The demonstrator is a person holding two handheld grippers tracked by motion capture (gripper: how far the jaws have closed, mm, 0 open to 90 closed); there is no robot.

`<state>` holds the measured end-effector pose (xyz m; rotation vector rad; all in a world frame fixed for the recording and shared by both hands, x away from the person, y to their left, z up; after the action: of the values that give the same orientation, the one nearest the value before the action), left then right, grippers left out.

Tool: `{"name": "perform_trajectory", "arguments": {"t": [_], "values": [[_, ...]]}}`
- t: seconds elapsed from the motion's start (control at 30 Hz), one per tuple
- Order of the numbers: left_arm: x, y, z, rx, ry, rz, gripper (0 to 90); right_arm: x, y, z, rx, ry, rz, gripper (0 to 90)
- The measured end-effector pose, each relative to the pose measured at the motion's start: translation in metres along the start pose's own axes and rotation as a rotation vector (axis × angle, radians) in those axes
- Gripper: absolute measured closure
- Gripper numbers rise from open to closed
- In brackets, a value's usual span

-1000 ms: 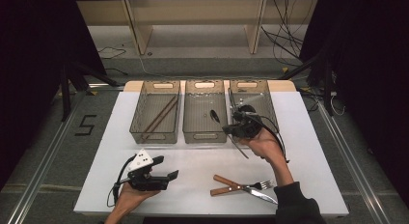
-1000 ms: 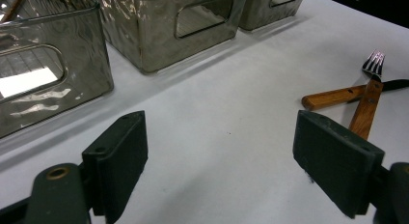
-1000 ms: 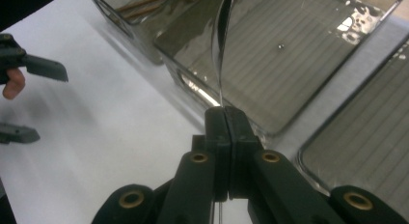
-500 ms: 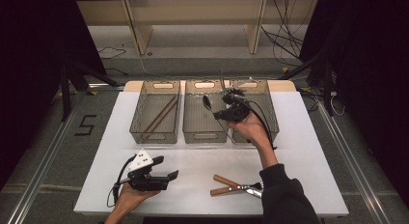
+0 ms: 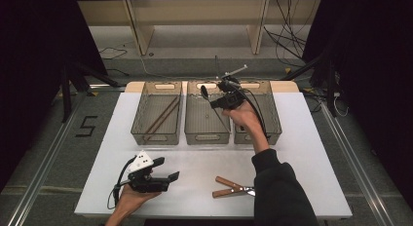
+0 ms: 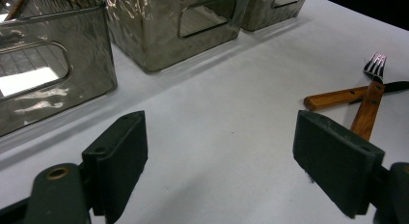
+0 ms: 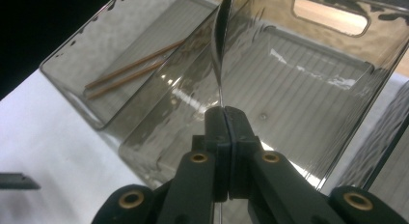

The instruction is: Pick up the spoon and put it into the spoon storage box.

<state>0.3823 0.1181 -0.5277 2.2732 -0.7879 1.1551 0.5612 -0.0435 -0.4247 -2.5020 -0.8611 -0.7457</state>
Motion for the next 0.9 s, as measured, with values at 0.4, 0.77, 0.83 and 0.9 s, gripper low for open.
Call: {"name": "perform_trajectory", "arguments": {"t": [0.4,0.77,0.83,0.9], "values": [[0.0,0.001,0.001,0.0,0.001,0.004,19.4,0.01,0.016,0.019,-0.037,-0.002,0.025,90.0],[-0.001,0.001,0.001,0.002,-0.001,0.009,19.4,0.013,0.021,0.031,-0.051,-0.004,0.043,90.0],[-0.001,0.001,0.001,0.003,-0.002,0.011,19.4,0.013,0.022,0.033,-0.055,-0.003,0.048,90.0],[-0.001,0.001,0.001,0.003,-0.002,0.011,19.3,0.012,0.023,0.036,-0.059,-0.005,0.05,90.0]]}}
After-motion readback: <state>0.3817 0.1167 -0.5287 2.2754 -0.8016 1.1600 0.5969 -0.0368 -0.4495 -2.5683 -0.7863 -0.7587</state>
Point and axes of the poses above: each handheld gripper's, and its own axes: z roughly forward along the jaws, x roughly out of its top, y roughly to its right, the point moved 10 cm from there along z, roughly forward along the jaws, and after that the axes turned 5 degrees about -y, right-handed, at the moved point
